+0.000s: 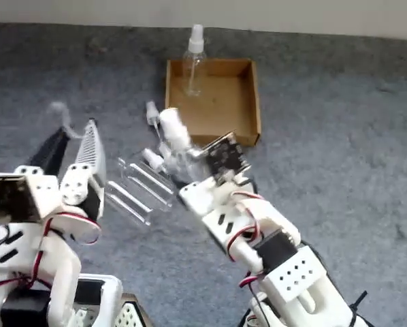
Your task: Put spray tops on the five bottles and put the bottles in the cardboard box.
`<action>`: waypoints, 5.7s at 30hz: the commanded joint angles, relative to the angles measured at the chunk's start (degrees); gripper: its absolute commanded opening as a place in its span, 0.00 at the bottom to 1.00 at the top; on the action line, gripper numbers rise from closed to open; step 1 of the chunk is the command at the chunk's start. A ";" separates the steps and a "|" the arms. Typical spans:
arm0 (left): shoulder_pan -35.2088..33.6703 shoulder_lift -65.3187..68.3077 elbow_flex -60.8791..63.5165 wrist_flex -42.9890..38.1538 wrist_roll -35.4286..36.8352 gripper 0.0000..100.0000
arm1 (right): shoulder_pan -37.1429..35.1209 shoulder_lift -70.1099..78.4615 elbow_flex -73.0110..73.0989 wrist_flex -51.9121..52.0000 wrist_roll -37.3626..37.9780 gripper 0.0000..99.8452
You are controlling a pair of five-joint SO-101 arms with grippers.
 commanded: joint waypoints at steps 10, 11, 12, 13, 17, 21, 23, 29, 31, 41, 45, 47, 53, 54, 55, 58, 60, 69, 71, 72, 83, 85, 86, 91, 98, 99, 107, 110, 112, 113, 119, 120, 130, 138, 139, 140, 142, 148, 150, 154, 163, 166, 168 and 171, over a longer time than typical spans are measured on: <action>10.68 -1.10 26.07 -6.51 -5.27 0.17 | 1.54 23.16 -24.04 -1.80 -4.66 0.00; 11.56 -1.10 26.42 -6.51 -5.36 0.18 | 1.54 25.19 -25.89 -1.80 -5.71 0.00; 12.00 -1.10 26.51 -6.51 -5.36 0.19 | 1.54 27.21 -27.65 -1.80 -6.68 0.00; 12.35 -1.10 26.33 -6.51 -5.36 0.19 | 1.45 28.97 -29.23 -1.80 -7.47 0.00; 12.79 -1.19 26.24 -6.51 -5.27 0.19 | 1.45 33.98 -33.71 -1.80 -9.23 0.00; 13.58 -1.19 25.10 -6.51 -5.10 0.19 | 1.36 35.38 -35.21 -1.63 -10.99 0.00; 15.08 -1.19 25.01 -6.59 -3.60 0.19 | 1.36 35.47 -35.30 -0.04 -10.90 0.00; 17.89 -1.19 24.57 -6.86 -3.16 0.22 | 1.27 35.38 -35.47 5.93 -10.90 0.00; 17.98 -0.75 24.13 -6.95 -3.16 0.24 | 1.27 35.38 -35.38 6.29 -10.90 0.00; 17.98 -0.66 21.85 -7.74 -3.16 0.25 | 1.19 35.38 -35.38 7.25 -10.99 0.00; 17.54 -0.13 26.24 -14.07 -3.52 0.25 | -0.22 34.59 -35.56 11.12 -10.99 0.00; 16.84 0.48 28.00 -16.00 -3.60 0.24 | -1.19 32.75 -35.65 13.49 -10.73 0.00; 13.67 0.75 28.62 -16.18 -3.60 0.24 | -1.19 27.30 -35.56 17.63 -10.55 0.00; 13.67 0.75 28.70 -16.00 -3.60 0.24 | -1.19 26.68 -35.56 18.33 -10.55 0.00; 13.67 0.75 28.79 -16.00 -3.60 0.24 | -1.19 26.15 -35.56 19.03 -10.55 0.00; 13.32 0.75 29.49 -16.09 -3.60 0.24 | -1.19 25.27 -35.56 20.88 -10.46 0.00; 13.32 0.75 30.20 -16.18 -3.69 0.24 | -1.19 24.92 -35.56 21.67 -9.14 0.00; 13.32 0.75 31.60 -16.18 -6.24 0.24 | -1.19 22.02 -35.56 22.02 -8.18 0.00; 13.23 0.75 31.78 -16.18 -6.42 0.24 | -1.19 21.67 -35.56 22.11 -8.18 0.00; 13.23 0.75 31.78 -16.18 -6.42 0.24 | -1.10 21.58 -35.56 22.20 -8.18 0.00; 13.23 0.75 31.87 -16.09 -6.42 0.24 | 3.03 21.49 -37.05 26.15 -8.09 0.00; 13.23 0.75 31.87 -16.18 -6.42 0.24 | 3.38 21.49 -38.73 28.26 -8.09 0.00; 13.23 0.75 31.87 -16.18 -6.42 0.24 | 3.38 21.49 -39.78 29.49 -8.00 0.00; 13.23 0.75 31.87 -16.00 -6.42 0.24 | 3.30 22.02 -42.95 31.87 -6.59 0.00; 13.23 0.75 31.87 -16.00 -6.42 0.24 | 3.47 22.11 -42.95 31.96 -6.15 0.00; 13.23 0.75 31.87 -16.00 -6.42 0.24 | 3.56 22.11 -42.95 32.13 -6.15 0.00; 13.23 0.75 31.87 -16.00 -6.42 0.24 | 3.47 22.11 -43.30 32.13 -6.15 0.00; 13.32 0.75 31.87 -16.00 -6.42 0.24 | 3.47 22.11 -43.30 32.13 -6.15 0.00; 13.32 0.75 31.87 -16.00 -6.42 0.24 | 3.56 22.11 -43.30 32.13 -6.15 0.00; 13.32 0.75 31.87 -16.00 -6.42 0.24 | 3.56 22.11 -43.30 32.13 -6.07 0.00; 13.32 0.75 31.87 -16.00 -6.42 0.24 | 3.30 21.58 -43.30 32.22 0.53 0.00; 13.32 0.75 31.87 -16.00 -6.42 0.24 | 3.21 21.58 -43.30 32.22 1.14 0.00; 13.41 0.31 31.96 -15.91 -6.42 0.24 | 3.56 22.20 -43.12 28.18 0.18 0.00; 13.67 0.22 33.10 -16.18 -6.51 0.24 | 13.23 29.32 -43.74 16.84 -0.18 0.00; 13.67 0.22 33.10 -16.18 -6.51 0.24 | 15.08 31.08 -44.00 14.11 -0.35 0.00; 13.67 0.22 33.10 -16.18 -6.51 0.24 | 17.10 32.92 -44.00 11.12 -0.44 0.00; 13.67 0.22 33.19 -16.18 -6.51 0.24 | 20.00 36.44 -44.00 4.53 -0.44 0.00; 13.67 0.22 33.63 -16.18 -6.51 0.24 | 23.25 47.43 -44.09 -12.35 -0.18 0.00; 13.67 0.22 34.15 -16.18 -6.51 0.24 | 23.87 50.86 -44.09 -16.66 -0.18 0.00; 13.58 0.22 34.33 -16.18 -6.51 0.24 | 24.04 57.10 -44.35 -22.20 0.00 0.00; 13.32 0.31 34.42 -16.18 -6.59 0.24 | 25.27 67.82 -51.47 -30.20 -0.35 0.00; 13.32 0.31 34.42 -16.18 -6.59 0.24 | 25.89 72.13 -53.23 -36.26 -0.44 0.00; 13.32 0.31 34.42 -16.18 -6.59 0.24 | 26.15 75.03 -53.67 -39.43 -0.44 0.00; 13.49 0.31 34.42 -16.18 -6.59 0.24 | 26.24 78.81 -53.67 -44.00 -0.44 0.00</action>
